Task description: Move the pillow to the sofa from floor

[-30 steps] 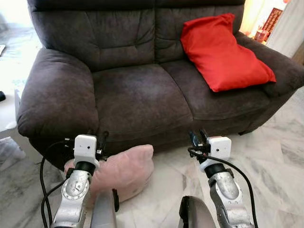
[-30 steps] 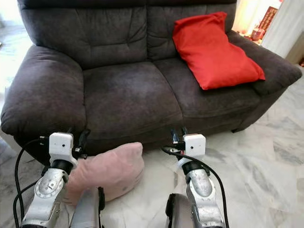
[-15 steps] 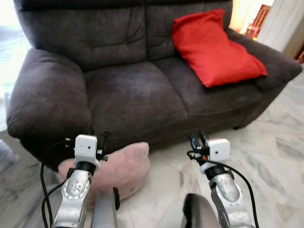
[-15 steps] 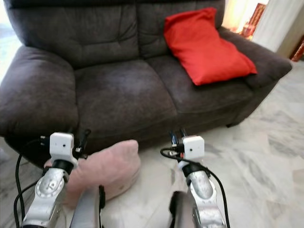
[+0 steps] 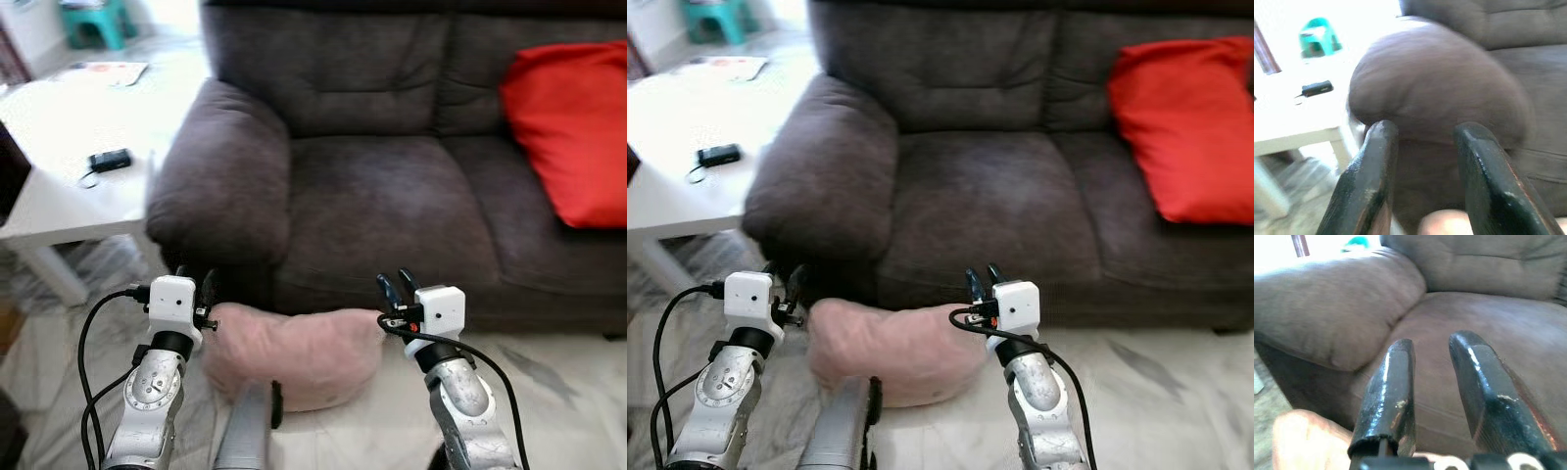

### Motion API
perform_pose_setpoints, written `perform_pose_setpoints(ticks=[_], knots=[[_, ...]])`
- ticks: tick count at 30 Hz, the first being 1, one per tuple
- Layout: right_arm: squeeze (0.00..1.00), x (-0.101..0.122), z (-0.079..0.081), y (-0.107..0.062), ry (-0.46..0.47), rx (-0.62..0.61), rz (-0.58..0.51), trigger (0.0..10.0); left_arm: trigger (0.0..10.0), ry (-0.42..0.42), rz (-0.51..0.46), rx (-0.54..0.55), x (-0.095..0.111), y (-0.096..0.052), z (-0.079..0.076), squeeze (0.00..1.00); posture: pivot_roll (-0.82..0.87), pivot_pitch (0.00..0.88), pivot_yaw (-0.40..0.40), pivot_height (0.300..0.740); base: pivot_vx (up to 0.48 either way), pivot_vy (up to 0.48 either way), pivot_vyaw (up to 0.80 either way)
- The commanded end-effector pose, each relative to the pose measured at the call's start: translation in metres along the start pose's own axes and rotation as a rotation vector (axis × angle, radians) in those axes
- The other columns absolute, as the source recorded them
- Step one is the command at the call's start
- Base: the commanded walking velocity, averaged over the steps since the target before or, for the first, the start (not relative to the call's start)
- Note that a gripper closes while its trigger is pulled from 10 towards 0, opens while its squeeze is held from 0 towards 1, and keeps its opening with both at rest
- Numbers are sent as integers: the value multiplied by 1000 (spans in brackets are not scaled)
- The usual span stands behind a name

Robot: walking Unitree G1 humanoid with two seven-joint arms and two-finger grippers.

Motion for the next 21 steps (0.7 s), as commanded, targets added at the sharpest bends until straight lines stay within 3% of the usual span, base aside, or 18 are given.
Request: perform_pose_setpoints(ticks=[1, 4, 8, 13, 21], knots=[[0, 3, 1, -1, -1, 9, -9, 10000, 10000, -11, 2, -9, 1, 1, -3, 0, 121, 55, -47, 530, 0, 0, 800], [0, 2, 2, 0, 0, 12, -8, 10000, 10000, -11, 2, -10, 1, 1, -3, 0, 121, 55, -46, 530, 0, 0, 800], [0, 2, 1, 0, 11, 7, -4, 10000, 10000, -20, 14, -28, -2, 1, -6, 0, 120, 54, -45, 530, 0, 0, 0], [0, 1, -1, 0, 5, -6, 2, 10000, 10000, -91, 54, -96, -9, -1, -19, 0, 120, 54, -44, 530, 0, 0, 0], [0, 2, -8, 0, 3, -38, -2, 10000, 10000, -57, 82, -143, -16, -4, -27, 0, 119, 51, -45, 530, 0, 0, 0]])
Point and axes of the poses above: a point about 5 cm out from each wrist's last joint towards the gripper, its own y axis pointing out of the wrist towards the gripper, its own x axis along the axis of the wrist's last joint, z = x × y, the point moved 6 cm from there along y, pointing out of the wrist towards the gripper, and after that the axes turned 4 degrees about y, right-handed, at the moved point
